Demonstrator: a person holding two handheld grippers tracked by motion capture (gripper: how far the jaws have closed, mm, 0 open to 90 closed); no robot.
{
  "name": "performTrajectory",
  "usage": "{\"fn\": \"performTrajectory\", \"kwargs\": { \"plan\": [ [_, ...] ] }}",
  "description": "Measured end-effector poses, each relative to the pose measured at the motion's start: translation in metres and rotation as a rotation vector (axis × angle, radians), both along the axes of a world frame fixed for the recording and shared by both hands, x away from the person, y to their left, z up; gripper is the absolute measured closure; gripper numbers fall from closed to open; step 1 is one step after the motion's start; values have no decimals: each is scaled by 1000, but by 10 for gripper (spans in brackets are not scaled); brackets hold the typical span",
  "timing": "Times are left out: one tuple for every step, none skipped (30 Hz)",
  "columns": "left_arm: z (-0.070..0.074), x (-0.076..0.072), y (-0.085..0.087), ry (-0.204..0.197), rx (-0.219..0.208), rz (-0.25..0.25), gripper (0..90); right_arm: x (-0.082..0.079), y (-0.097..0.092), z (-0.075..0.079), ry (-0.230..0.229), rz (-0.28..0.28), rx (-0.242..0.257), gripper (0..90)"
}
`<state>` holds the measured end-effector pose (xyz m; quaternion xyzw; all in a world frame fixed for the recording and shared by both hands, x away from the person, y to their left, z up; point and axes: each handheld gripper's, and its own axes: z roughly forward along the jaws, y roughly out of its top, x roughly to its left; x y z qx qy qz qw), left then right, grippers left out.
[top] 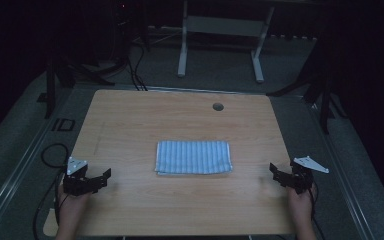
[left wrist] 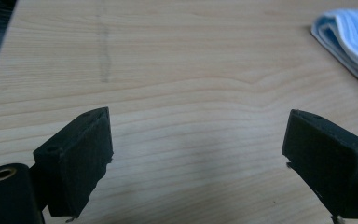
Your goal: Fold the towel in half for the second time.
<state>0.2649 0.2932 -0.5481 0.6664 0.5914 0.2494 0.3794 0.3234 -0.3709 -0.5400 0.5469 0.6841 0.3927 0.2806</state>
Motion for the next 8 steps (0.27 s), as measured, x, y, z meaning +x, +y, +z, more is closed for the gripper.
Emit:
{"fn": "performTrajectory", "kwargs": {
  "plan": [
    [0, 0, 0, 0, 0, 0, 86, 0, 0, 0, 0, 0, 0, 116],
    [2, -1, 3, -14, -11, 23, 86, -1, -2, 1, -9, -13, 9, 116],
    [2, -1, 3, -14, -11, 23, 86, -1, -2, 1, -9, -13, 9, 116],
    [3, -2, 6, -28, -24, 48, 86, -2, -3, 1, -19, -27, 21, 116],
    [3, -2, 6, -28, -24, 48, 86, -2, -3, 1, -19, -27, 21, 116],
    [4, -3, 7, -35, -33, 59, 86, -2, -5, 1, -25, -35, 35, 116],
    [4, -3, 8, -41, -39, 66, 86, -2, -5, 1, -25, -35, 35, 116],
    [4, -3, 9, -43, -45, 68, 86, -2, -5, 1, -25, -38, 39, 116]
  ]
}}
